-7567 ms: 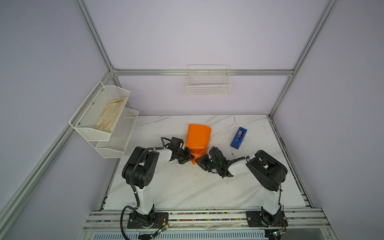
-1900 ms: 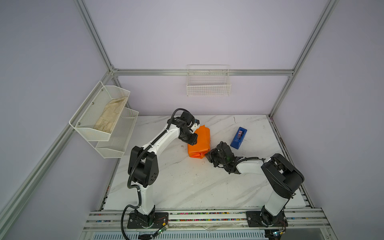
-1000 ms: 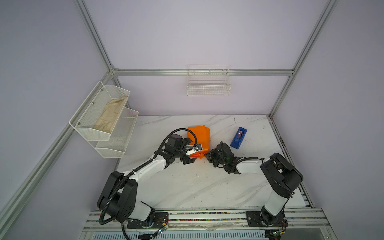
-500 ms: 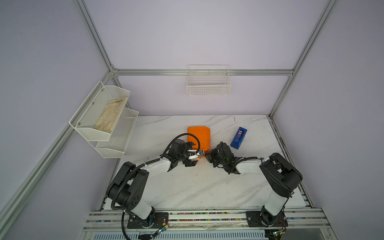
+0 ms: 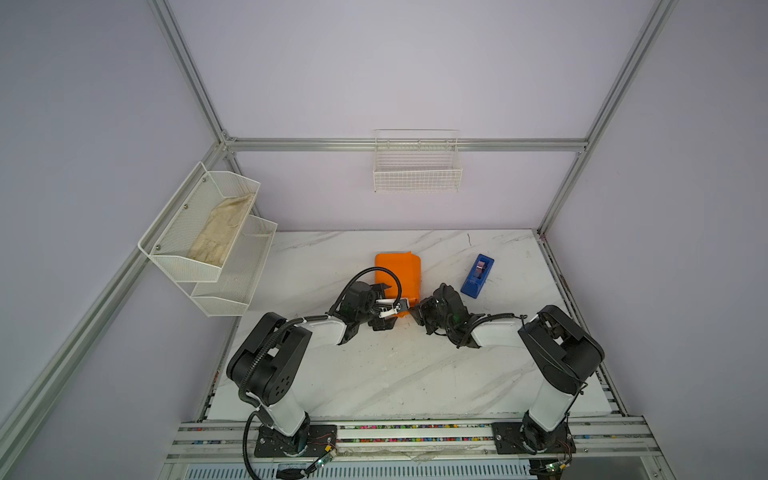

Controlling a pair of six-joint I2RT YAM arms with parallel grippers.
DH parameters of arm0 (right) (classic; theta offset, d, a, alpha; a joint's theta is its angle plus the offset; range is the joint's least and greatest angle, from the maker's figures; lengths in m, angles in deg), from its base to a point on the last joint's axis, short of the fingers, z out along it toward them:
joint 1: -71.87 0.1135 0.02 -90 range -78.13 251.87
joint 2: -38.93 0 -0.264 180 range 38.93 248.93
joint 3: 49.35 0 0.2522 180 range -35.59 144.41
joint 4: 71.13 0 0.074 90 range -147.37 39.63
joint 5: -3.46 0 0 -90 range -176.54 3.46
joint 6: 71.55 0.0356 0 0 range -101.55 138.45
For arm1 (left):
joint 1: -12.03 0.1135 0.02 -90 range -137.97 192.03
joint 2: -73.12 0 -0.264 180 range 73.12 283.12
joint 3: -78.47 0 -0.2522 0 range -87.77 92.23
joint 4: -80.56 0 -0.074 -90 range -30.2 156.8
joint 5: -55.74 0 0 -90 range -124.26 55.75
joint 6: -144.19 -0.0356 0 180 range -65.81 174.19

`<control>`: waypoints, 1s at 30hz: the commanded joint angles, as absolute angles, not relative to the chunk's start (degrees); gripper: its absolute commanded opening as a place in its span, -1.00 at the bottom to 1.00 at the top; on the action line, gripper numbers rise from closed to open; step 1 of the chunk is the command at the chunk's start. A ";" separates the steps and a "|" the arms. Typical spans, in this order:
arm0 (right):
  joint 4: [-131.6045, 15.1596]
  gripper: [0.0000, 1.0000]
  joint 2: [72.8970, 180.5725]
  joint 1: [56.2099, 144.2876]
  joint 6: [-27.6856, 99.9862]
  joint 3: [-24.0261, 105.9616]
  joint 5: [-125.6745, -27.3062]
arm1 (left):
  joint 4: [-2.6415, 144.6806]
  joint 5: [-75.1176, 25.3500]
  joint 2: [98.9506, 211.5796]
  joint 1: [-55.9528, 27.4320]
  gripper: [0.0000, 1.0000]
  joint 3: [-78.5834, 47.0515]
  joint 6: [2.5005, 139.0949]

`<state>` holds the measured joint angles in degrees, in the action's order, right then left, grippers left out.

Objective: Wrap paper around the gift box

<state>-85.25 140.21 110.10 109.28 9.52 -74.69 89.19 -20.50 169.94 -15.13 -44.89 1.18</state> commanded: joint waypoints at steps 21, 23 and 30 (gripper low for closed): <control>-83.52 -0.61 137.01 109.75 110.75 9.85 -71.93 | 96.09 -24.97 173.14 -15.42 0.87 -46.03 4.14; -80.45 -0.52 135.61 109.53 108.25 9.64 -72.54 | 95.93 -25.65 173.09 -15.42 0.84 -45.81 4.72; -75.50 -0.53 133.09 108.00 92.32 7.11 -74.56 | 94.19 -25.63 172.79 -15.39 0.71 -45.27 5.32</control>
